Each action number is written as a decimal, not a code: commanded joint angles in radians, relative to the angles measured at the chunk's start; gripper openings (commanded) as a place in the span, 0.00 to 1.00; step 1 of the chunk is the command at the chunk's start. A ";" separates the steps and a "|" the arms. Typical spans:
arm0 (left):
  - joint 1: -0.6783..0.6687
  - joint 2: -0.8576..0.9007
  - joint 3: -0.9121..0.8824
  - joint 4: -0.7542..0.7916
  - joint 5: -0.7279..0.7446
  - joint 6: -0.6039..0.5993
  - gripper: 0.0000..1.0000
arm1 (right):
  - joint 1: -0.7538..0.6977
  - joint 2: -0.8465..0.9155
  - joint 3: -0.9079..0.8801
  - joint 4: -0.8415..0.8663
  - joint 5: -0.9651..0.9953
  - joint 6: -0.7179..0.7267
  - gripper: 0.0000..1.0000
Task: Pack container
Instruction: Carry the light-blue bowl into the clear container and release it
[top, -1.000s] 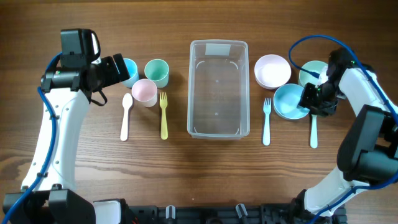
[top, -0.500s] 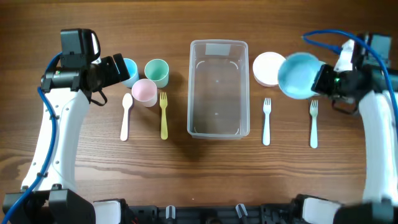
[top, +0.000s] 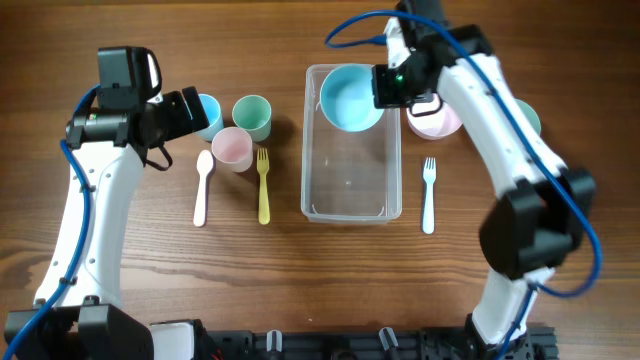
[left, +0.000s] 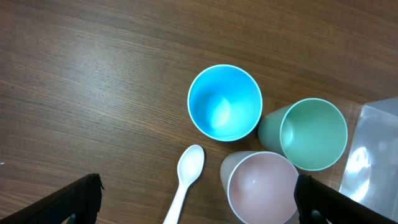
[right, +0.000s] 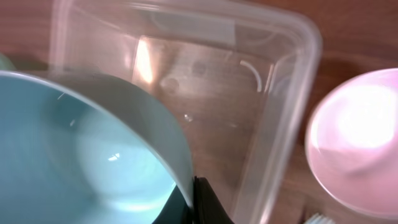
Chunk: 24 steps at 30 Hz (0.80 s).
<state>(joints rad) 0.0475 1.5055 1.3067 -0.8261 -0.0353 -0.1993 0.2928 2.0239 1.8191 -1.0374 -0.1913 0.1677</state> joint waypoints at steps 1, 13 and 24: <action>0.004 0.002 0.023 0.002 0.012 0.012 1.00 | 0.005 0.074 0.015 0.025 -0.047 -0.003 0.04; 0.004 0.002 0.023 0.002 0.012 0.012 1.00 | 0.005 0.129 0.016 0.117 0.059 0.042 0.09; 0.004 0.002 0.023 0.002 0.012 0.012 1.00 | -0.140 -0.323 0.072 -0.016 0.128 0.045 0.47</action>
<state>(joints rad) 0.0475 1.5055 1.3067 -0.8257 -0.0353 -0.1993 0.2695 1.8565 1.8523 -0.9874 -0.1257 0.2050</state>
